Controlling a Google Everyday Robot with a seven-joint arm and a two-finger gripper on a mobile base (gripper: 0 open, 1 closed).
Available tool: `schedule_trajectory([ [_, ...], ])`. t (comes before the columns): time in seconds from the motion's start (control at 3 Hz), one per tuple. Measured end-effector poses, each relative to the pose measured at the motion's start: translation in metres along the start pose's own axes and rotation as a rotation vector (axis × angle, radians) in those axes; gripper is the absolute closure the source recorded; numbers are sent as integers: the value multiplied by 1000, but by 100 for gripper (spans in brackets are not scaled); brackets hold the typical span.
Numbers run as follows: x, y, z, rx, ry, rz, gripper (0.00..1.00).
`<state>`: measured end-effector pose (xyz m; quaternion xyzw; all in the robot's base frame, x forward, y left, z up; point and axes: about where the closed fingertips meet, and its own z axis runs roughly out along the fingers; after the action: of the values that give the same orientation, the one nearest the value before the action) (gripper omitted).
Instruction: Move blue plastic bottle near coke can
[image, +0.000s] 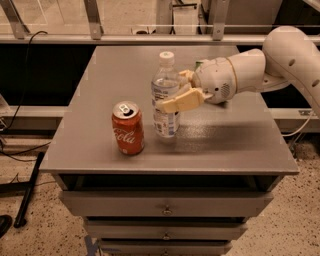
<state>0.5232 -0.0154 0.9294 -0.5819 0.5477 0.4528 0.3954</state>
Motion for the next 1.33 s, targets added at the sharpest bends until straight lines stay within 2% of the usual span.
schedule_trajectory([
  [0.33, 5, 6, 6, -26, -6, -5, 82],
  [0.67, 9, 11, 14, -47, -23, -11, 59],
  [1.0, 13, 15, 23, -64, -42, -27, 28],
  [1.33, 14, 17, 27, -71, -47, -38, 4],
])
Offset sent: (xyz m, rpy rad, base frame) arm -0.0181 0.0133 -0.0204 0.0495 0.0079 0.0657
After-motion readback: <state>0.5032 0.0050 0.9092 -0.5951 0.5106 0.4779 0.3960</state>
